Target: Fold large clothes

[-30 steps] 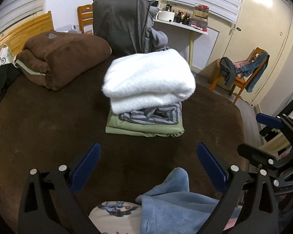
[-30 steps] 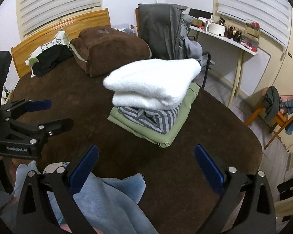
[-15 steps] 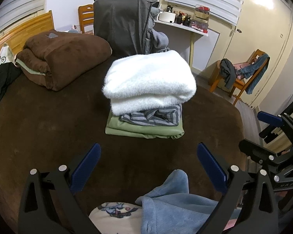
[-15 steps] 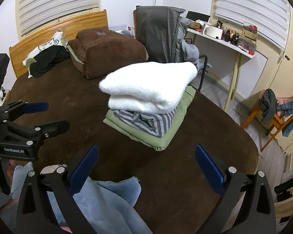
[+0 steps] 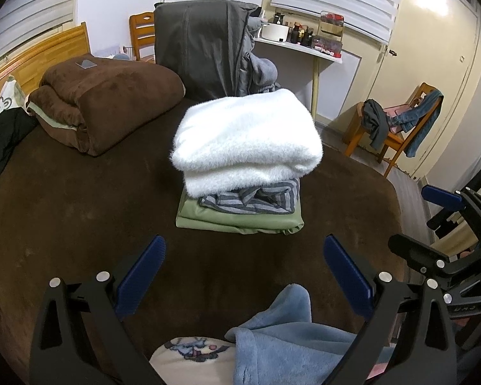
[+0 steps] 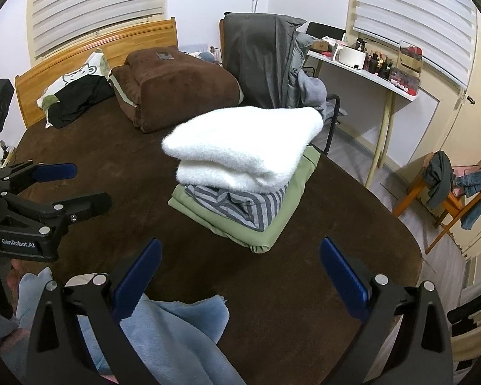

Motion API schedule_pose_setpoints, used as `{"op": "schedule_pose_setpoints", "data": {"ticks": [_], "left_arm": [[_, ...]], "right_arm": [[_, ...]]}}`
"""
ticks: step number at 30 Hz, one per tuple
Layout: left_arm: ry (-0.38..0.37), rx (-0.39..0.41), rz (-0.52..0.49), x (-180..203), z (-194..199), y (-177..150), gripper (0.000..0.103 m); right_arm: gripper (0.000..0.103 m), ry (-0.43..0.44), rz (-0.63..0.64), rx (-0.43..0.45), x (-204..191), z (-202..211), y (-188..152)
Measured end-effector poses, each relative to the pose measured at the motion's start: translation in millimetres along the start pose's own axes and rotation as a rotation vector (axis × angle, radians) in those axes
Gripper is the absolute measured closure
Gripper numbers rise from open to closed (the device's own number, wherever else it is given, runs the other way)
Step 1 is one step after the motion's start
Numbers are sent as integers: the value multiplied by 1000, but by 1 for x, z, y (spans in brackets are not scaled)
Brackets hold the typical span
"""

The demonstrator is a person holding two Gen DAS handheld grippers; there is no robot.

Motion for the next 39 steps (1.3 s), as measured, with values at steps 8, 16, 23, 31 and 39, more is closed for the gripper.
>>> {"op": "schedule_pose_setpoints", "data": {"ticks": [8,16,23,31,39], "left_arm": [[1,5,14,-1,0,1,7],[8,6,9,-2,0,3,7],[3,2,-9,2,0,2,7],[5,11,-14,5,-1,3,7],[8,16,-27,7,-2,3,7]], "right_arm": [[6,5,9,-5,-1,-4,2],[6,10,10,-14,-3,-8,3],[6,5,4,-16,1,-10,-1],[6,12,9,-21,2,-13,-3],[6,13,11,-22,2,-15,-1]]}}
Point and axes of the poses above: each gripper's, at about its wrist camera, not at the fingertips, and z roughly against the way its jaws point, x to its right, y to its top, the point moved 10 cm from there along -z, roughly the way its jaws point, and after that the axes turned 13 degrees about x, right-handed, at the moved point
